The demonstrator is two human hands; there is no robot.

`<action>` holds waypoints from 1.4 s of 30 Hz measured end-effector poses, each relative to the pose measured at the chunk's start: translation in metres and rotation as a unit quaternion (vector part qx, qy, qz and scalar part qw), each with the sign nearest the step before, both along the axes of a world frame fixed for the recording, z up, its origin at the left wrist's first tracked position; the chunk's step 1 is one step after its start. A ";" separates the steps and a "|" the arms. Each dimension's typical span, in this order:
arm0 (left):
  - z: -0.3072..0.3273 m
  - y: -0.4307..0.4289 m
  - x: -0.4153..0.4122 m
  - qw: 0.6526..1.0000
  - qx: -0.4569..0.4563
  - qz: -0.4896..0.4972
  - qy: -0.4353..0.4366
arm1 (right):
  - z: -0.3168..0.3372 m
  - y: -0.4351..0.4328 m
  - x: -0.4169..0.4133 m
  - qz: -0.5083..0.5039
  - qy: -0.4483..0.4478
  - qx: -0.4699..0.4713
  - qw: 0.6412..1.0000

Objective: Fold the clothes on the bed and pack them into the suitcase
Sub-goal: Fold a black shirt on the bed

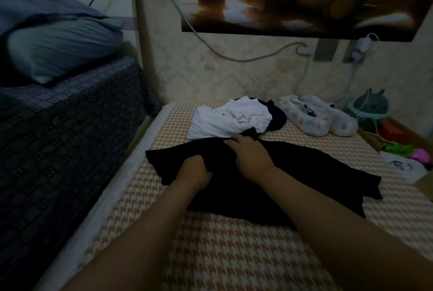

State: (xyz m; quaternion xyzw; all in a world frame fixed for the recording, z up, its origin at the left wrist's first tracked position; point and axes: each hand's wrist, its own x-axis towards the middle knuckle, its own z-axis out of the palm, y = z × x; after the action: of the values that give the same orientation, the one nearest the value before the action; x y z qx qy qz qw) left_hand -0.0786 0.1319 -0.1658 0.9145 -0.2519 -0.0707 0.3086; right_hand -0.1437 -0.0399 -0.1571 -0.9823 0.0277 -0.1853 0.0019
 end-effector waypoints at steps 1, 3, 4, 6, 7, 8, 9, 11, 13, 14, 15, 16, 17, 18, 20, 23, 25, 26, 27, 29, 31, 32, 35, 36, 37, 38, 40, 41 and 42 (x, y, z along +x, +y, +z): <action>-0.001 -0.001 0.001 1.000 -0.006 0.002 -0.010 | -0.002 -0.002 0.009 0.018 -0.013 -0.030 0.999; 0.003 -0.001 0.001 0.998 -0.020 -0.026 -0.055 | -0.006 -0.004 0.023 0.037 0.009 -0.109 0.993; 0.006 0.001 0.001 0.995 -0.035 -0.053 -0.072 | -0.007 -0.005 0.026 0.040 0.012 -0.150 0.988; 0.010 0.005 0.000 0.986 -0.036 -0.115 -0.115 | -0.001 -0.010 0.026 0.041 -0.012 -0.209 0.977; 0.012 0.008 -0.001 0.980 -0.023 -0.142 -0.141 | 0.002 -0.013 0.024 0.048 -0.025 -0.229 0.972; 0.011 0.009 0.000 0.975 -0.009 -0.163 -0.153 | 0.006 -0.016 0.020 0.067 -0.033 -0.240 0.968; 0.010 0.011 0.000 0.972 -0.003 -0.181 -0.150 | 0.009 -0.020 0.014 0.097 -0.023 -0.245 0.964; 0.009 0.012 -0.006 0.971 0.012 -0.208 -0.119 | 0.011 -0.028 -0.002 0.149 0.034 -0.242 0.958; 0.007 0.008 -0.011 0.973 0.024 -0.212 -0.092 | 0.009 -0.033 -0.015 0.140 0.118 -0.135 0.974; 0.007 0.006 -0.013 0.974 0.032 -0.207 -0.084 | 0.006 -0.035 -0.020 0.120 0.138 -0.038 0.982; 0.006 0.003 -0.014 0.976 0.039 -0.199 -0.080 | 0.003 -0.036 -0.023 0.100 0.148 0.062 0.982; 0.006 0.001 -0.015 0.977 0.050 -0.190 -0.079 | 0.001 -0.037 -0.024 0.084 0.146 0.125 0.978; 0.007 -0.001 -0.015 0.978 0.056 -0.184 -0.083 | -0.001 -0.040 -0.023 0.066 0.145 0.146 0.976; 0.008 -0.003 -0.016 0.978 0.058 -0.180 -0.083 | 0.001 -0.041 -0.023 0.045 0.160 0.143 0.976; 0.009 -0.004 -0.018 0.979 0.064 -0.177 -0.079 | 0.007 -0.045 -0.021 0.015 0.218 0.104 0.970; 0.007 -0.005 -0.017 0.977 0.071 -0.183 -0.085 | 0.016 -0.051 -0.021 0.007 0.230 -0.021 0.973; 0.006 -0.004 -0.015 0.977 0.069 -0.185 -0.085 | 0.020 -0.056 -0.021 -0.001 0.187 -0.092 0.978; 0.007 -0.003 -0.012 0.978 0.060 -0.178 -0.087 | 0.024 -0.057 -0.019 -0.013 0.154 -0.095 0.983; 0.009 -0.003 -0.009 0.981 0.043 -0.165 -0.089 | 0.025 -0.058 -0.016 -0.027 0.118 -0.084 0.989; 0.013 0.000 -0.004 0.989 0.001 -0.121 -0.088 | 0.025 -0.058 -0.009 -0.061 0.039 -0.075 0.995; 0.016 0.001 0.001 0.992 -0.036 -0.071 -0.098 | 0.022 -0.054 -0.001 -0.062 -0.076 -0.057 0.993; 0.016 0.003 0.005 0.992 -0.048 -0.045 -0.104 | 0.021 -0.051 0.004 -0.062 -0.134 -0.024 0.989; 0.017 0.012 0.017 0.990 -0.065 0.046 -0.119 | 0.021 -0.035 0.026 -0.077 -0.135 0.184 0.971; 0.016 0.016 0.021 0.988 -0.050 0.072 -0.124 | 0.022 -0.029 0.031 -0.041 -0.078 0.270 0.959; 0.013 0.021 0.024 0.988 -0.024 0.089 -0.126 | 0.023 -0.021 0.033 0.015 -0.014 0.342 0.939; 0.011 0.024 0.027 0.988 -0.004 0.095 -0.117 | 0.023 -0.012 0.033 0.053 0.054 0.378 0.923; 0.005 0.030 0.026 0.994 0.003 0.081 -0.068 | 0.015 -0.002 0.029 0.057 0.181 0.307 0.933; 0.003 0.032 0.024 0.997 0.009 0.064 -0.041 | 0.010 -0.001 0.026 0.037 0.231 0.229 0.945; 0.002 0.035 0.019 0.999 0.016 0.047 -0.022 | 0.008 0.000 0.021 0.014 0.260 0.164 0.952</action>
State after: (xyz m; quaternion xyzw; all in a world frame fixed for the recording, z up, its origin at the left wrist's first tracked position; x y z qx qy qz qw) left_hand -0.0592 0.1666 -0.1635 0.9314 -0.2143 -0.0397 0.2916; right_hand -0.1230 -0.0396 -0.1491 -0.9829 0.0437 0.0831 0.1583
